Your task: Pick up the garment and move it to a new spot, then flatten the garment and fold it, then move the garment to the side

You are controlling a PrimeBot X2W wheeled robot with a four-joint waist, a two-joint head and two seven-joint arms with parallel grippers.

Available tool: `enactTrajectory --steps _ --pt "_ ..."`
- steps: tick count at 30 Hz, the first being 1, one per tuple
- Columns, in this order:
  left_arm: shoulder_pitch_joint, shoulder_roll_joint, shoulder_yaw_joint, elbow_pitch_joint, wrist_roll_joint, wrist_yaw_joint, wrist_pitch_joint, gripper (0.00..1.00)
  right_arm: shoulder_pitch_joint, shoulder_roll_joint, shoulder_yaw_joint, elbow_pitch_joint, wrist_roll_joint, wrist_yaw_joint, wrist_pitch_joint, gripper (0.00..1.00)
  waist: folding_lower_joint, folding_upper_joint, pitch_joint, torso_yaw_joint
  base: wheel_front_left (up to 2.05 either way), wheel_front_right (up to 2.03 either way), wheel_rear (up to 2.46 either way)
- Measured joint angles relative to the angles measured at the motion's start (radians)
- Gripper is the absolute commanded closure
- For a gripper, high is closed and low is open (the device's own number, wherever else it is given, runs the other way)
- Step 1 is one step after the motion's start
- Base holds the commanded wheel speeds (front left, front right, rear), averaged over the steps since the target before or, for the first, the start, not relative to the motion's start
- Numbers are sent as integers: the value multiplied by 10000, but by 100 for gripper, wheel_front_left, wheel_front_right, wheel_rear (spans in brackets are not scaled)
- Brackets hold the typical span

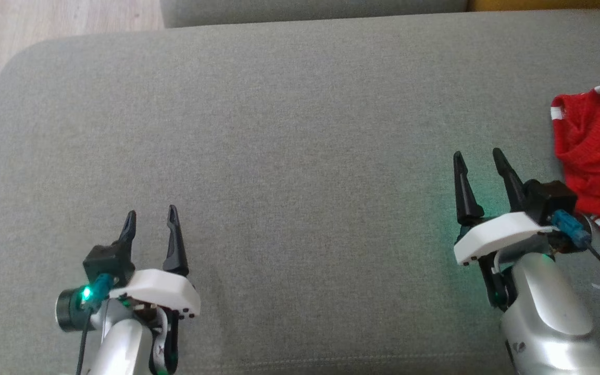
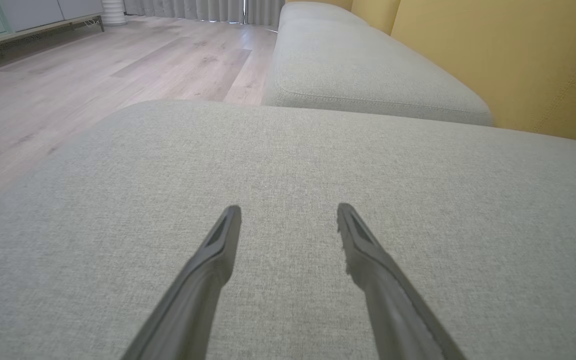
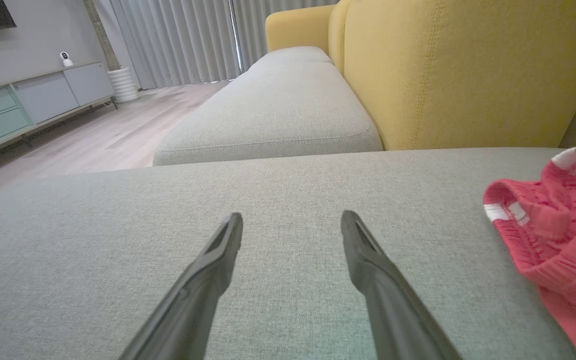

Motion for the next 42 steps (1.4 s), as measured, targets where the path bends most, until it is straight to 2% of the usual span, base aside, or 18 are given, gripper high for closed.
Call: enactTrajectory --steps 22,24,25,31,42 --pt "415 0 328 -360 -2 -372 0 0 584 2 207 -261 387 0 0 0 0 0 -342 -189 0 0 0" --pt "417 0 328 -412 -102 -520 0 0 584 2 224 -261 391 0 0 0 0 0 -342 -187 0 0 0" --pt "414 -2 314 -368 -165 -541 0 100 586 6 228 -186 382 0 4 100 0 0 -342 -186 0 0 0" --pt "945 -46 276 481 -236 -543 50 100 1414 31 242 566 414 -2 63 100 0 0 -359 -179 0 0 0" --pt "986 -54 374 424 -1446 -719 345 100 1537 46 69 265 1684 -2 410 100 0 0 -455 -141 0 0 0"
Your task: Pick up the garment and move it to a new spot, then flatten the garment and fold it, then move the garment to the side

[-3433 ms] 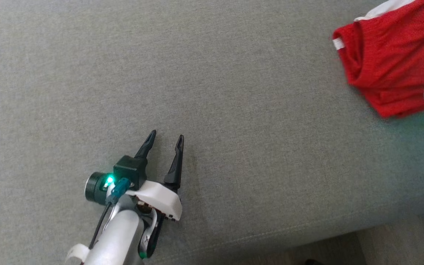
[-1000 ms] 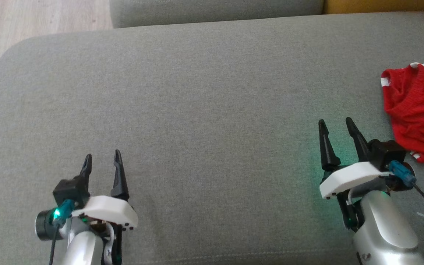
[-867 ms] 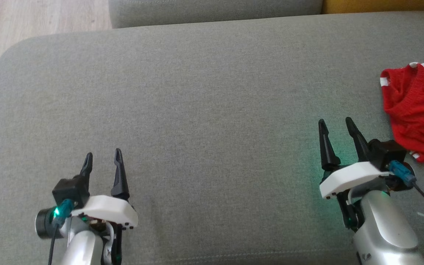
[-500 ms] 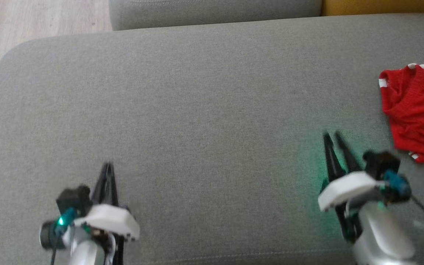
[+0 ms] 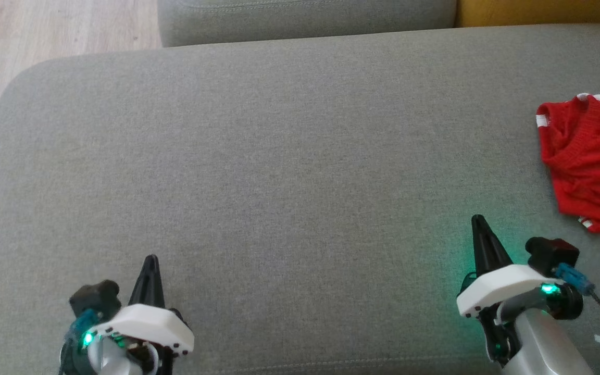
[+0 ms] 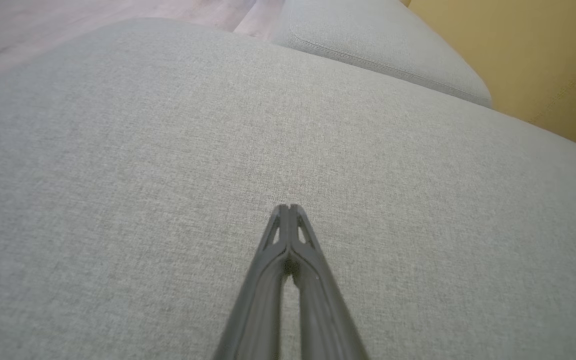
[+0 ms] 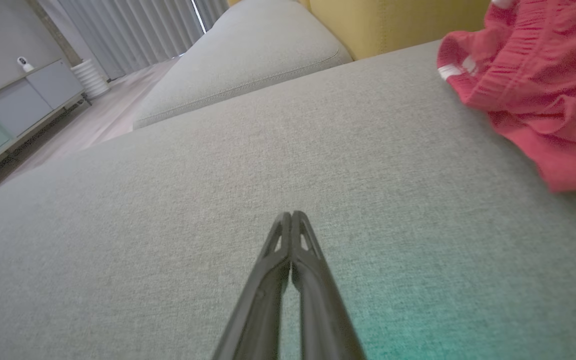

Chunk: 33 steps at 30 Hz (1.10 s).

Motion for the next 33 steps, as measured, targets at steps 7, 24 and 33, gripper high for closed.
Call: enactTrajectory --steps 7,24,33 --pt "0 -2 188 -86 -763 -88 205 100 23 4 -98 -253 809 0 165 100 0 0 -59 25 0 0 0" --pt "-1 -4 502 -280 -2627 -366 704 100 210 8 -397 -828 2754 0 654 100 0 0 -205 84 0 0 0" --pt "-2 -4 625 -401 -3622 -537 982 100 291 13 -545 -1120 3800 0 880 100 0 0 -281 115 0 0 0"
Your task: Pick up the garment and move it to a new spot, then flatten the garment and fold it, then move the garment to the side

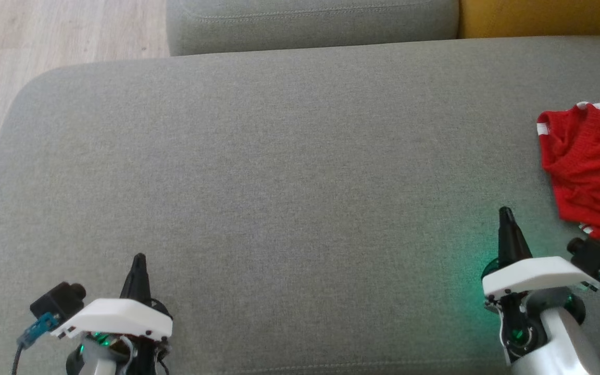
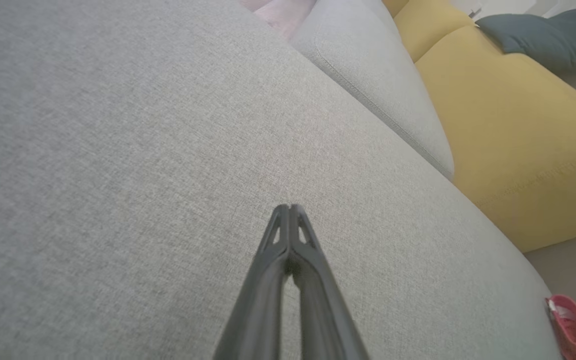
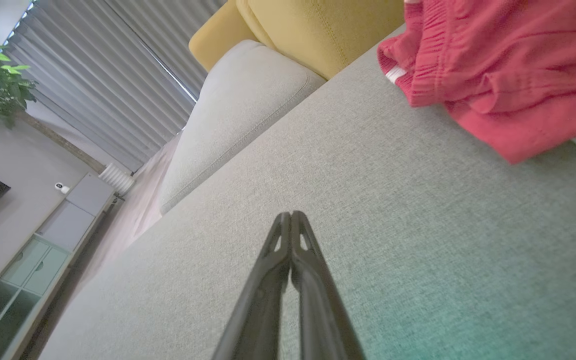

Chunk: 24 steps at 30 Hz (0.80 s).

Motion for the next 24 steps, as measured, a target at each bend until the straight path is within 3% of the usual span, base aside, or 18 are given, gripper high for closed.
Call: enactTrajectory --steps 24 --pt "-3 2 500 -253 -2642 -441 694 100 379 21 -435 -809 2757 0 694 100 0 0 -206 84 0 0 0"
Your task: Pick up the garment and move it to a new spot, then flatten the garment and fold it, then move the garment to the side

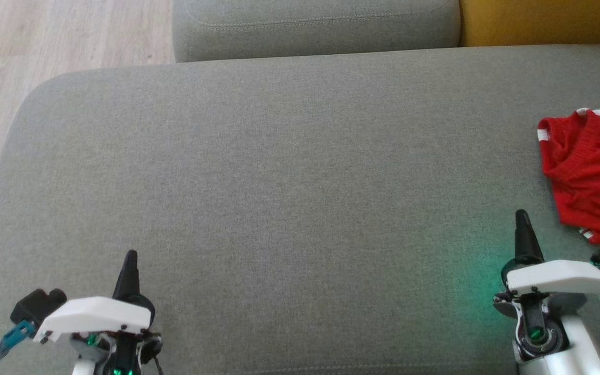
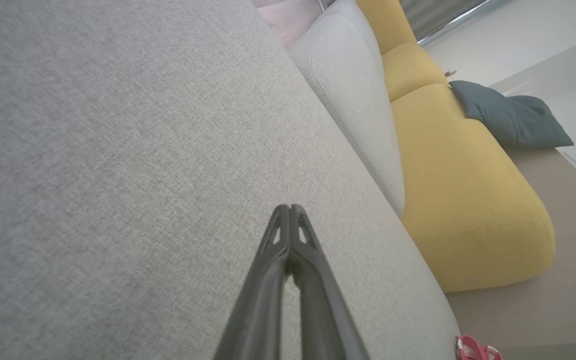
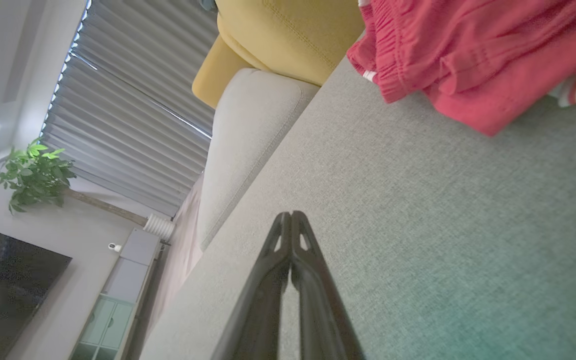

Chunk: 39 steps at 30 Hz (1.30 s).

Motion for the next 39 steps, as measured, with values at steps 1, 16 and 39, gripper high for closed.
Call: enactTrajectory --steps 1,16,39 --pt "0 -2 19 -23 -104 0 6 100 0 2 -17 -27 125 0 13 100 0 0 -8 3 0 0 0" --pt "-9 0 280 -221 -1756 -255 447 100 260 6 -282 -522 1837 0 456 100 0 0 -137 56 0 0 0" --pt "-22 0 715 -468 -4180 -617 1064 100 501 10 -652 -1275 4368 0 1060 100 0 0 -326 133 0 0 0"
